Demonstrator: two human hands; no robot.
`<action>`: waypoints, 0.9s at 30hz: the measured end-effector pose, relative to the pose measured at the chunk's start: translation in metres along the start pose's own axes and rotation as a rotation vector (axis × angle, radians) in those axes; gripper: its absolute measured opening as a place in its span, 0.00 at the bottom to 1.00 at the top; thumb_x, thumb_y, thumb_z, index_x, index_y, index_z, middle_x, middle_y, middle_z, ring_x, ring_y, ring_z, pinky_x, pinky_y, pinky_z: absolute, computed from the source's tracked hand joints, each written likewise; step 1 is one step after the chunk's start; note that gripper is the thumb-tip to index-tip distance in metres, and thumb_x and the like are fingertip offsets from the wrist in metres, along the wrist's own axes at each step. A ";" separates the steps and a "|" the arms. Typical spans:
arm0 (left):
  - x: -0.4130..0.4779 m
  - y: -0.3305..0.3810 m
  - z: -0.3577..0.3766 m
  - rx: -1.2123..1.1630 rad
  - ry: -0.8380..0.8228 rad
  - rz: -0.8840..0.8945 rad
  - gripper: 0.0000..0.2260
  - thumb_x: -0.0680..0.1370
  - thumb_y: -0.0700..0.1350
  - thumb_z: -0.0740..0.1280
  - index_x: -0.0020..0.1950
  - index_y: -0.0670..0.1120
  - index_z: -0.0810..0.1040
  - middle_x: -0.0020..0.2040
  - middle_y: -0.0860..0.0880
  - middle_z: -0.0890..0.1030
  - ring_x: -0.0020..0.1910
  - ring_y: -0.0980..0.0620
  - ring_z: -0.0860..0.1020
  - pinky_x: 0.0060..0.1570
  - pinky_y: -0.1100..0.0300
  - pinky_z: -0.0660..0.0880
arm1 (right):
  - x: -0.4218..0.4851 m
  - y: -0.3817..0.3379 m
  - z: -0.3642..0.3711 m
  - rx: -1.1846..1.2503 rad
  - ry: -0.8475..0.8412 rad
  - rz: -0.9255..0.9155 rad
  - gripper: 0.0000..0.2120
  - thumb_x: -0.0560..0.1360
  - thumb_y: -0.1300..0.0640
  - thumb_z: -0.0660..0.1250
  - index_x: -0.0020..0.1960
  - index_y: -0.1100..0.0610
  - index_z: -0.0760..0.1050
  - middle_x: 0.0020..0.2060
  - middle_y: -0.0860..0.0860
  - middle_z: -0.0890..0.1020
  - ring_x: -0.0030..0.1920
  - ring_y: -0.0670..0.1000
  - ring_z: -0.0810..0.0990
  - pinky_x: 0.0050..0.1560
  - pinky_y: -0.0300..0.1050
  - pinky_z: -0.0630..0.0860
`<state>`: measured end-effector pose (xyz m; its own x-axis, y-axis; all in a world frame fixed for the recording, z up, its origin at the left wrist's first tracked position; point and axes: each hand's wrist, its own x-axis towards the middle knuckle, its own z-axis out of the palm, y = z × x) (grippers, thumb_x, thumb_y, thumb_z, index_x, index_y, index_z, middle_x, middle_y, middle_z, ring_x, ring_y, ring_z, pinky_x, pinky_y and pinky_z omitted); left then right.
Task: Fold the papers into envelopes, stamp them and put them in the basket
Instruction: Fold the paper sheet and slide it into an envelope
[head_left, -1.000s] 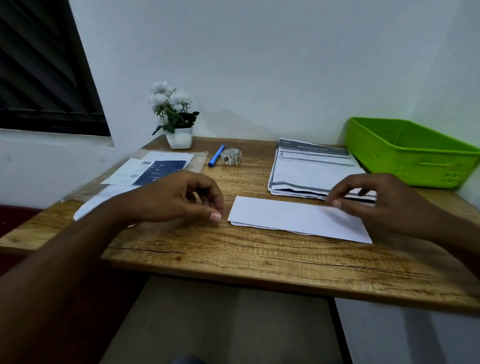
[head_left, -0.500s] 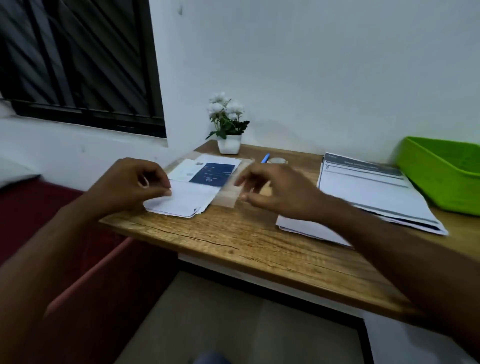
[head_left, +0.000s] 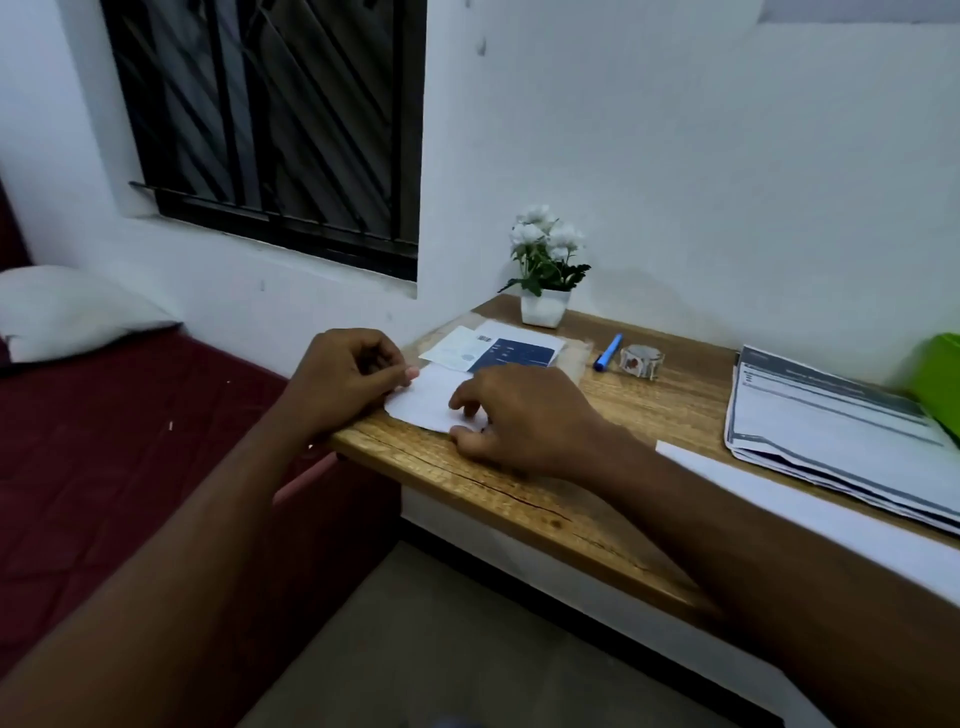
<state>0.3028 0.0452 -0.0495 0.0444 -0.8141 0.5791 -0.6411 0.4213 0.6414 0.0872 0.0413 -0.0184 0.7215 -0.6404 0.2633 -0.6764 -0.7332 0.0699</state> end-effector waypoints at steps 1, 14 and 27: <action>0.000 0.000 0.000 -0.011 0.007 -0.004 0.05 0.70 0.44 0.76 0.39 0.46 0.81 0.35 0.51 0.83 0.34 0.55 0.81 0.35 0.65 0.76 | 0.001 -0.002 -0.001 -0.031 0.005 -0.016 0.17 0.76 0.44 0.63 0.61 0.48 0.77 0.54 0.45 0.82 0.55 0.48 0.78 0.48 0.46 0.76; -0.004 -0.002 -0.007 -0.206 0.015 -0.044 0.08 0.70 0.44 0.75 0.42 0.40 0.81 0.37 0.43 0.84 0.36 0.48 0.83 0.39 0.57 0.79 | 0.005 -0.021 0.004 -0.083 0.088 -0.017 0.12 0.78 0.49 0.60 0.50 0.51 0.80 0.45 0.49 0.83 0.47 0.52 0.80 0.40 0.46 0.75; 0.000 0.000 -0.011 -0.144 -0.055 0.081 0.17 0.75 0.64 0.62 0.43 0.54 0.83 0.41 0.55 0.84 0.43 0.54 0.82 0.45 0.56 0.78 | -0.014 -0.020 -0.031 0.527 0.312 0.184 0.06 0.72 0.50 0.70 0.47 0.42 0.83 0.39 0.39 0.83 0.41 0.40 0.80 0.40 0.45 0.77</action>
<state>0.3117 0.0494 -0.0436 -0.0478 -0.7940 0.6060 -0.5240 0.5365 0.6615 0.0858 0.0720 0.0065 0.4701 -0.7280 0.4991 -0.5642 -0.6827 -0.4644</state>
